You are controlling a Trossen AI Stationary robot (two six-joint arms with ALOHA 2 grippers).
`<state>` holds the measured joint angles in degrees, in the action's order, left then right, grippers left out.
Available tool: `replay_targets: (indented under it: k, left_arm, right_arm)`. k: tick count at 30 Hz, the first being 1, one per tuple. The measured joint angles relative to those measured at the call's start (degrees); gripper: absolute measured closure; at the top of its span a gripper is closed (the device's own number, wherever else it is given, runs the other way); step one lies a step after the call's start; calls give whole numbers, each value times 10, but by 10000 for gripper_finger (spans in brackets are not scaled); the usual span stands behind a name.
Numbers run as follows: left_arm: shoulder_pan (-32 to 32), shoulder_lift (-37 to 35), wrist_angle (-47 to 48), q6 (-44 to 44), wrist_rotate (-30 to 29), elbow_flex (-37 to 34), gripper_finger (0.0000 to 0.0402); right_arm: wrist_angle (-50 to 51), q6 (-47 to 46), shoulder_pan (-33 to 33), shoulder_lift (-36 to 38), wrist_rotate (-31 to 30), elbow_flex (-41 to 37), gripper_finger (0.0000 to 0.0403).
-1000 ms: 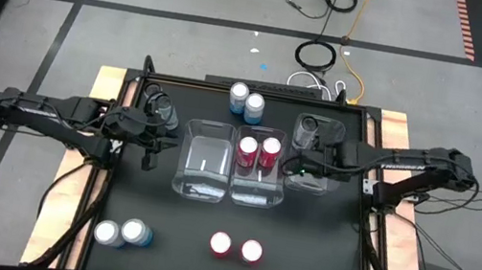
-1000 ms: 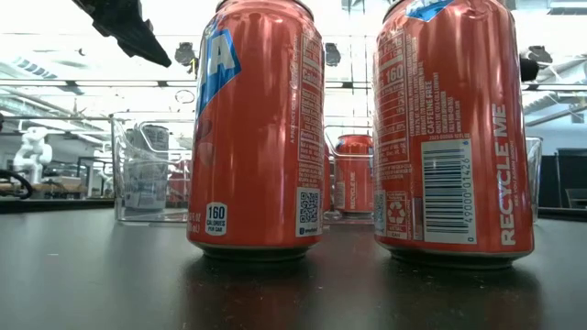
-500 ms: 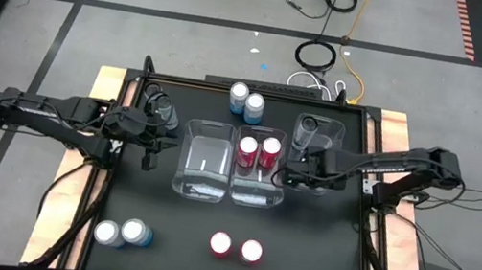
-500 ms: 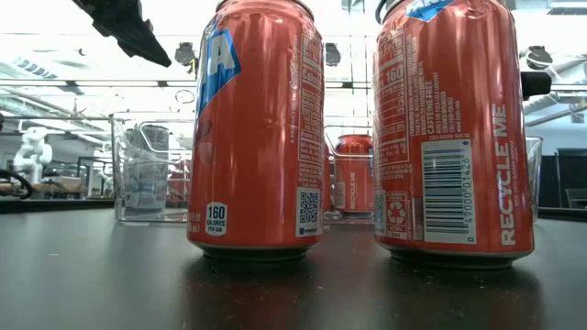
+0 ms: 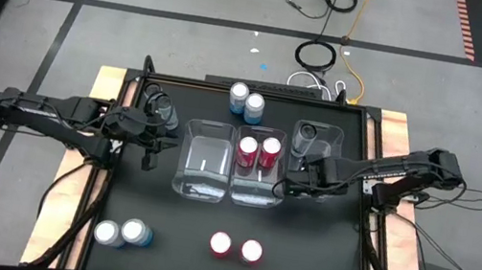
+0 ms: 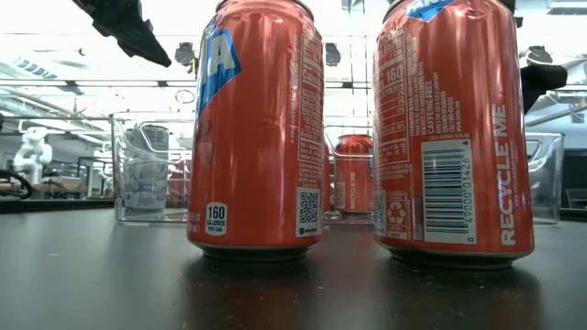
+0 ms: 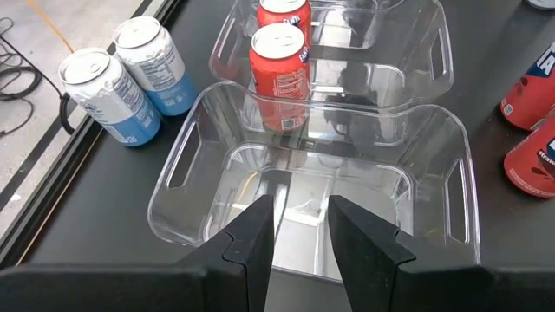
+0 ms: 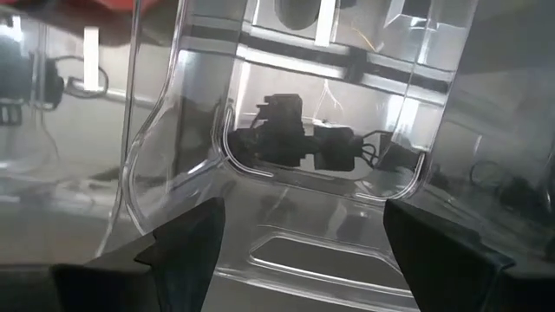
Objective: Sort soda cans
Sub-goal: Adjust the right transparent bin, then put the white-blue soda can into the right transparent bin
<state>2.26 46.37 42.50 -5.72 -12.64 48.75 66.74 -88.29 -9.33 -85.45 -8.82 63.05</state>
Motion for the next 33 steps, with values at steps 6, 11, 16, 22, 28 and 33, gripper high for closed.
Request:
replay_targets:
  k: [6, 11, 16, 22, 28, 33]
  left_arm:
    - [0, 0, 0, -2, 0, 0, 278]
    - [0, 0, 0, -2, 0, 0, 278]
    - [0, 0, 0, -15, 0, 0, 278]
    - [0, 0, 0, -15, 0, 0, 278]
    - [0, 0, 0, -14, 0, 0, 278]
    - [0, 0, 0, -14, 0, 0, 278]
  right_arm:
    - [0, -14, -27, 0, 8, 0, 94]
    - [0, -41, -49, 0, 15, 0, 94]
    - [-1, -76, -72, 0, 15, 0, 94]
    - [0, -110, -94, 4, 12, 0, 94]
    - [44, -155, -109, 37, -45, 27, 94]
    - [107, -165, -126, 57, -60, 104, 94]
